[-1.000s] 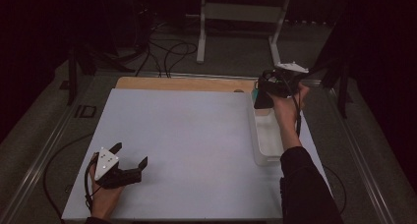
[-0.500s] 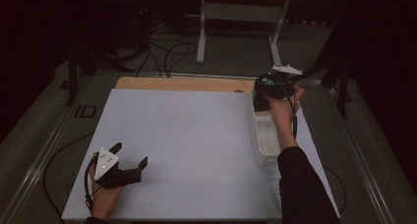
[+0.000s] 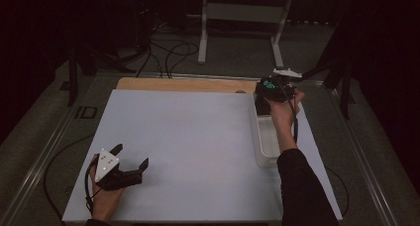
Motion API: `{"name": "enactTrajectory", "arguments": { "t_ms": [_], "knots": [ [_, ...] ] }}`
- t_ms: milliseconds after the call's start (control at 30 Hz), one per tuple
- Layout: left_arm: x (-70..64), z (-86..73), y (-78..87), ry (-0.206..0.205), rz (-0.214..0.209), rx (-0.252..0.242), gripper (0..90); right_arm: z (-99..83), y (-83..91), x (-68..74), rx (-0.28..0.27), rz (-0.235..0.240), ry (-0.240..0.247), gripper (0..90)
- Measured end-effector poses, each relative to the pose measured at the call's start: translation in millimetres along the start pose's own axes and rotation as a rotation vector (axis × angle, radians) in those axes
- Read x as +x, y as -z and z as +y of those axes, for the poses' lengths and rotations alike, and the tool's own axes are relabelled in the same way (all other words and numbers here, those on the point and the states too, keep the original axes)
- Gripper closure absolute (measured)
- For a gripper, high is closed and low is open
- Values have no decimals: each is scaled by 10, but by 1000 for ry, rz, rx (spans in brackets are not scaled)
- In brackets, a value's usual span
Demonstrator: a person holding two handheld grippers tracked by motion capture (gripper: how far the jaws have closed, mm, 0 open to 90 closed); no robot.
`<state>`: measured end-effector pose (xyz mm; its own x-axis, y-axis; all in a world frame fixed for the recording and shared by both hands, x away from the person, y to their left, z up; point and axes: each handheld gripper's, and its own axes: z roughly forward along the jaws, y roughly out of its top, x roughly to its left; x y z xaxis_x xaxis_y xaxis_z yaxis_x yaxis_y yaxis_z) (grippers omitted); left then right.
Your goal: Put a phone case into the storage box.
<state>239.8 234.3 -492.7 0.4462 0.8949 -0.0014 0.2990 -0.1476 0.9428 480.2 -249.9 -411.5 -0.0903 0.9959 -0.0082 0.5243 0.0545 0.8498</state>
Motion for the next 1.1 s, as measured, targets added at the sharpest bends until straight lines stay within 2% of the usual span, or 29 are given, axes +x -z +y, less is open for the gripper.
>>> {"name": "enactTrajectory", "arguments": {
  "t_ms": [533, 867, 1100],
  "knots": [
    [0, 1, 2, -1, -1, -1, 1, -125, -122, -27, 47, -20, -11, 133],
    [-10, 0, -6, -3, -3, 2, 1, -148, -84, -15, 53, -18, -7, 132],
    [-6, 0, -5, -2, -4, 3, 1, -167, -124, 18, 62, -22, 6, 131]
  ]
}}
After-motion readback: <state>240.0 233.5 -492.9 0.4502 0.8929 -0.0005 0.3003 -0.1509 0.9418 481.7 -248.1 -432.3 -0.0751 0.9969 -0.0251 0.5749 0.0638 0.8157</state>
